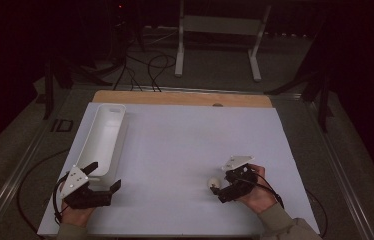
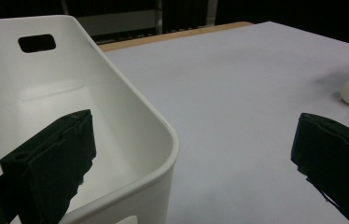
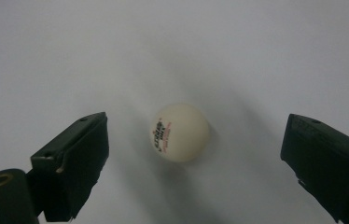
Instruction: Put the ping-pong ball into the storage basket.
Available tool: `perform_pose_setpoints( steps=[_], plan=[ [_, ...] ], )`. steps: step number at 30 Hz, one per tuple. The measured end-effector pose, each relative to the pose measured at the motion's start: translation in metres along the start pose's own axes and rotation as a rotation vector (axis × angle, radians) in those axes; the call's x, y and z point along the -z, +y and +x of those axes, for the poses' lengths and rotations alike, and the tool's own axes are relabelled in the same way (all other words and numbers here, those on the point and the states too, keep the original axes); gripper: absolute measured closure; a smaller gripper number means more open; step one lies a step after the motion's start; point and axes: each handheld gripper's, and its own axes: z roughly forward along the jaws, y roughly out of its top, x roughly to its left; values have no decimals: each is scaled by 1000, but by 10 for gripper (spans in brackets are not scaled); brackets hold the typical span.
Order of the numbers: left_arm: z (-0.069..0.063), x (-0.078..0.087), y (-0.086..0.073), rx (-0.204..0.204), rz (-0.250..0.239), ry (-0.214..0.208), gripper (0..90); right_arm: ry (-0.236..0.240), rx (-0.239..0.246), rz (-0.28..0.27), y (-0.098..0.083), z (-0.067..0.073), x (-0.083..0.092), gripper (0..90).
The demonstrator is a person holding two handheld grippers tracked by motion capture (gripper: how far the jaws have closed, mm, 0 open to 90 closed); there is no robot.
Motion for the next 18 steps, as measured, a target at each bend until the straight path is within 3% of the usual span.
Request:
perform_pose_setpoints(
  steps=[18],
  plan=[
    [0,0,0,1,-1,-2,8,9,24,40,6,4,-9,72]
  ],
)
